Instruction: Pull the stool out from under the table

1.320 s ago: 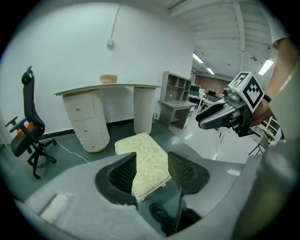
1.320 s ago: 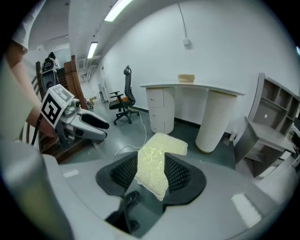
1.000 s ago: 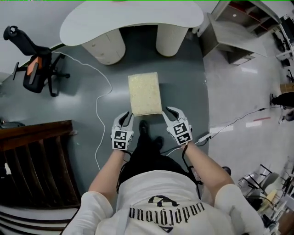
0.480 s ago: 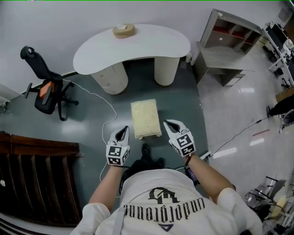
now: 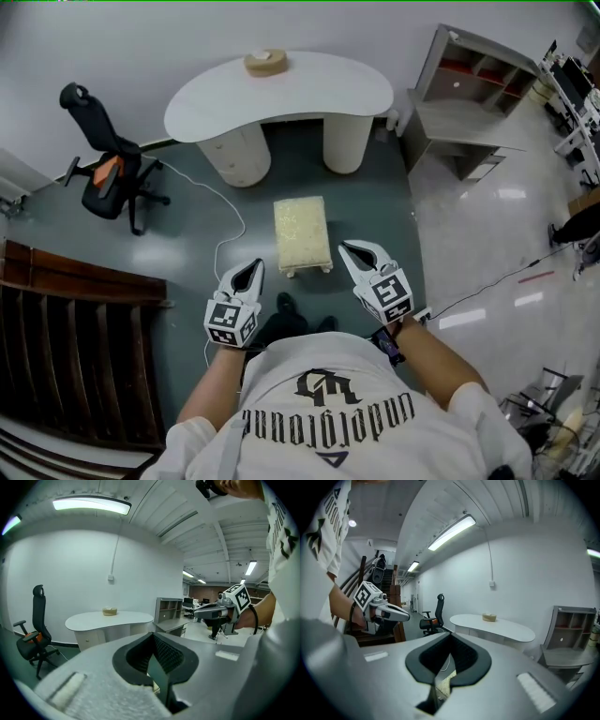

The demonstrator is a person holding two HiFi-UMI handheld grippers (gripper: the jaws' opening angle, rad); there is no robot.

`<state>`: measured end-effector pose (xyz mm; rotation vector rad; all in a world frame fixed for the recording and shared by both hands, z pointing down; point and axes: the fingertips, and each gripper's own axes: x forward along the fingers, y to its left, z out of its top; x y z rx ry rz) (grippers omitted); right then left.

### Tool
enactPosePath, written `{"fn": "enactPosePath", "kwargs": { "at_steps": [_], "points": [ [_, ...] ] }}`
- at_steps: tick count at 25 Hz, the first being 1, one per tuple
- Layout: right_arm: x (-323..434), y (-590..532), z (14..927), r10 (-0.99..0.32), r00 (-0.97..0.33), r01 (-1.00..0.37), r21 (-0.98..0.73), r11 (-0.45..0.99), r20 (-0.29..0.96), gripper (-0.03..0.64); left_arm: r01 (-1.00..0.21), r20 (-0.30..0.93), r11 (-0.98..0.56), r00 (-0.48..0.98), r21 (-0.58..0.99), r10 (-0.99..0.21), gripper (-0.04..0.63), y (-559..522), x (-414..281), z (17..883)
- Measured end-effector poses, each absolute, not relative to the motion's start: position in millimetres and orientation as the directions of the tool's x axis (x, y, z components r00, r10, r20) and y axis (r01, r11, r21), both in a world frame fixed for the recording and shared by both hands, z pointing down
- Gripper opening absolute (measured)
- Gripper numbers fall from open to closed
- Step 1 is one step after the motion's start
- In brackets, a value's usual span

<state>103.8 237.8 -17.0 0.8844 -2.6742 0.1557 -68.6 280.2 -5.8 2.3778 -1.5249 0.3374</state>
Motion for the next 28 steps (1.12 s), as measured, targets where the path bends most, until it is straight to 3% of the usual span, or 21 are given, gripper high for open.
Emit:
{"fn": "enactPosePath", "kwargs": {
  "at_steps": [15, 28],
  "points": [
    [81, 304, -40, -0.575, -0.758, -0.598, 0.023, 0.801, 0.306, 0.002, -0.850, 0.323, -0.518, 0.518, 0.093, -0.792, 0.006, 326, -73, -36],
    [6, 410, -53, -0.637, -0.718, -0.657, 0.028, 0.753, 0.281, 0.002, -0.818, 0.242, -0.568, 0.571, 0.091, -0.784, 0.006, 436, -146, -68]
  ]
}}
